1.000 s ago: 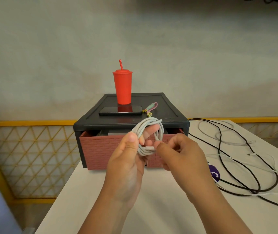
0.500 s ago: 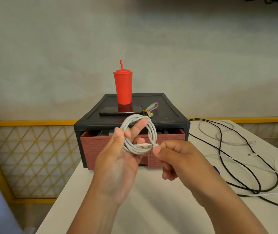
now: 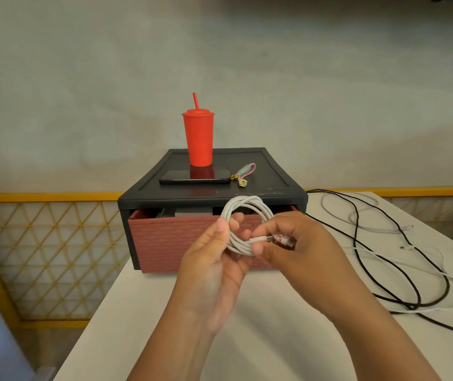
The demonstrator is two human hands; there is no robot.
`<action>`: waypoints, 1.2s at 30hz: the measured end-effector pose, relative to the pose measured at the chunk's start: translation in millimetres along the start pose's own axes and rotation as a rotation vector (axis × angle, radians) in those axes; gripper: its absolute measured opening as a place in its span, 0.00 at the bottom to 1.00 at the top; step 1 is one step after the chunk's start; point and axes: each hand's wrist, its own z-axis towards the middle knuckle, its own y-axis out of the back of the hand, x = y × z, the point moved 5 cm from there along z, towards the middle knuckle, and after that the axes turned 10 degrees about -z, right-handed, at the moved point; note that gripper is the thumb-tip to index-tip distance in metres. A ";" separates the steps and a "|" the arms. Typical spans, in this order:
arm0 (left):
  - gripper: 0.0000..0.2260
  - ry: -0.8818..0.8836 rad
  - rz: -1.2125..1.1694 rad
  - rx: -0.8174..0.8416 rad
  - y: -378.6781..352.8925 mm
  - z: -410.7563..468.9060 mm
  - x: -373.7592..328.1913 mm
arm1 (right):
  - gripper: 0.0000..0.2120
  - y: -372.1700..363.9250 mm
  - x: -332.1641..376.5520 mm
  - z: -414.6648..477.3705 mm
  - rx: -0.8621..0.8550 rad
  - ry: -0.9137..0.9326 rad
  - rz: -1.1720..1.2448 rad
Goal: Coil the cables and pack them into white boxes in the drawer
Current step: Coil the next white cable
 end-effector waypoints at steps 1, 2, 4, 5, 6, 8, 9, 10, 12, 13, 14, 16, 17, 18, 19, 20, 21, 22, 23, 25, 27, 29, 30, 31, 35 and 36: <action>0.11 -0.010 0.001 -0.027 1.4 0.6 1.5 | 0.11 -0.1 0.1 0.7 -0.011 0.024 -0.066; 0.12 -0.014 0.004 -0.050 4.1 1.6 3.0 | 0.11 -0.4 0.6 1.1 -0.021 0.044 -0.123; 0.12 0.003 0.016 -0.079 7.7 2.8 6.8 | 0.10 -1.2 -1.0 1.4 -0.042 0.072 -0.239; 0.11 0.016 0.016 -0.083 9.1 3.6 8.4 | 0.07 -1.1 -2.0 1.3 -0.046 0.088 -0.303; 0.10 0.028 0.012 -0.086 10.2 4.1 9.3 | 0.04 -0.4 -2.7 1.4 -0.047 0.104 -0.357; 0.08 0.047 0.028 -0.100 12.8 5.4 9.8 | 0.03 3.2 -5.5 2.5 -0.046 0.125 -0.391; 0.08 0.057 0.063 -0.103 13.9 5.9 9.9 | 0.03 7.0 -8.2 3.4 -0.040 0.119 -0.382; 0.08 0.067 0.117 -0.104 15.5 6.7 10.4 | 0.05 11.2 -11.6 4.7 -0.027 0.103 -0.370; 0.09 0.087 0.242 -0.135 22.0 7.8 12.9 | 0.09 20.1 -23.5 7.4 0.010 0.054 -0.360; 0.08 0.098 0.298 -0.162 26.3 8.4 14.3 | 0.10 24.3 -31.5 8.8 0.033 0.022 -0.361; 0.08 0.109 0.343 -0.183 29.7 8.4 15.7 | 0.09 29.0 -40.9 9.5 0.055 -0.010 -0.370; 0.08 0.129 0.404 -0.201 35.8 9.6 16.9 | 0.06 36.4 -64.5 10.8 0.100 -0.097 -0.406; 0.07 0.137 0.427 -0.206 38.7 10.6 17.0 | 0.06 39.3 -78.6 10.4 0.122 -0.152 -0.422; 0.07 0.142 0.450 -0.214 42.1 11.7 17.1 | 0.06 41.7 -93.9 8.6 0.145 -0.209 -0.432; 0.07 0.146 0.474 -0.226 46.3 13.2 16.8 | 0.06 43.7 -108.1 6.3 0.164 -0.261 -0.437; 0.07 0.149 0.496 -0.241 50.8 15.0 16.5 | 0.07 44.9 -120.9 3.2 0.183 -0.303 -0.446; 0.06 0.152 0.512 -0.261 56.1 16.7 16.0 | 0.08 44.9 -131.9 -0.2 0.207 -0.332 -0.458; 0.06 0.157 0.522 -0.281 62.0 18.3 15.4 | 0.10 44.4 -142.1 -3.4 0.235 -0.356 -0.469; 0.06 0.162 0.528 -0.301 67.8 19.9 15.1 | 0.12 43.7 -151.3 -6.4 0.265 -0.377 -0.482; 0.06 0.170 0.533 -0.344 79.4 22.7 13.9 | 0.13 42.2 -166.1 -11.2 0.329 -0.416 -0.514; 0.06 0.171 0.527 -0.382 89.1 25.3 12.5 | 0.12 39.5 -174.4 -14.8 0.401 -0.444 -0.534; 0.06 0.169 0.521 -0.404 96.2 27.7 11.0 | 0.10 36.5 -177.6 -17.3 0.452 -0.465 -0.553; 0.05 0.169 0.518 -0.411 98.8 28.6 10.6 | 0.10 35.5 -177.5 -18.2 0.467 -0.475 -0.561; 0.05 0.170 0.518 -0.416 101.1 29.4 10.6 | 0.10 34.8 -177.1 -18.3 0.473 -0.481 -0.568; 0.05 0.176 0.517 -0.427 107.7 31.3 12.5 | 0.10 34.4 -177.6 -16.4 0.469 -0.474 -0.596; 0.05 0.177 0.515 -0.429 109.0 31.5 12.5 | 0.08 34.6 -177.2 -16.2 0.469 -0.467 -0.596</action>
